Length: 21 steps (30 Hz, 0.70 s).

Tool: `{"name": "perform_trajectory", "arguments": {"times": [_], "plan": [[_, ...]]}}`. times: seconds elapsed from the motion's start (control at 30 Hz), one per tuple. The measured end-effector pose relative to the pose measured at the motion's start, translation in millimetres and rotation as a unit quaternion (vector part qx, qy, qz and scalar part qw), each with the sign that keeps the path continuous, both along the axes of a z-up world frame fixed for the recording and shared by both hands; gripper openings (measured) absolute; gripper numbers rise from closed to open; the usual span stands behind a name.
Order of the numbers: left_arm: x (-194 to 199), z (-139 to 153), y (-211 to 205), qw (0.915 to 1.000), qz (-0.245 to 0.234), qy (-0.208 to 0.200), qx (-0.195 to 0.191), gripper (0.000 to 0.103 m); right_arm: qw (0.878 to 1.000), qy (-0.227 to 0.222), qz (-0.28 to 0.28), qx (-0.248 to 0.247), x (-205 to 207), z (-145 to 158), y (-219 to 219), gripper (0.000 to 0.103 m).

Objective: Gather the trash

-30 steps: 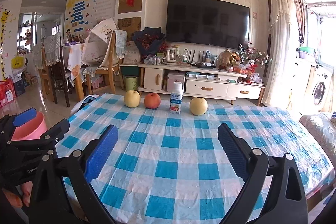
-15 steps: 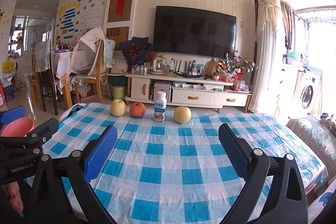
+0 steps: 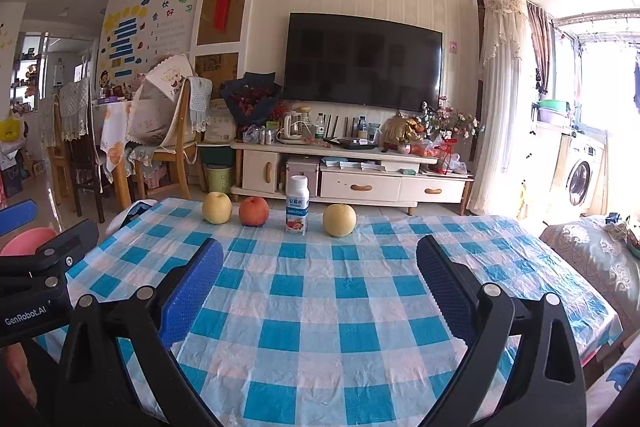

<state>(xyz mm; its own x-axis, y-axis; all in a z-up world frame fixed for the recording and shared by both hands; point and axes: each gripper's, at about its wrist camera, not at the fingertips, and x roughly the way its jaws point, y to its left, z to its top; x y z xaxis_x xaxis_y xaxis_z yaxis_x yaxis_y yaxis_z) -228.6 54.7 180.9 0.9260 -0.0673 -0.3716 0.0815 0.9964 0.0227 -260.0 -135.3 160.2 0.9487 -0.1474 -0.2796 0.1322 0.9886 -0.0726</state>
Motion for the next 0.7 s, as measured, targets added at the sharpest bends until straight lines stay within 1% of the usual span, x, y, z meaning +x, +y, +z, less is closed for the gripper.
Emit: {"name": "perform_trajectory", "arguments": {"times": [0.7], "plan": [[2.8,-8.1,-0.7,1.0,0.0,0.005,0.0,0.099,1.0,0.0,0.0,-0.001,-0.4,0.1,0.4,0.096]]}}
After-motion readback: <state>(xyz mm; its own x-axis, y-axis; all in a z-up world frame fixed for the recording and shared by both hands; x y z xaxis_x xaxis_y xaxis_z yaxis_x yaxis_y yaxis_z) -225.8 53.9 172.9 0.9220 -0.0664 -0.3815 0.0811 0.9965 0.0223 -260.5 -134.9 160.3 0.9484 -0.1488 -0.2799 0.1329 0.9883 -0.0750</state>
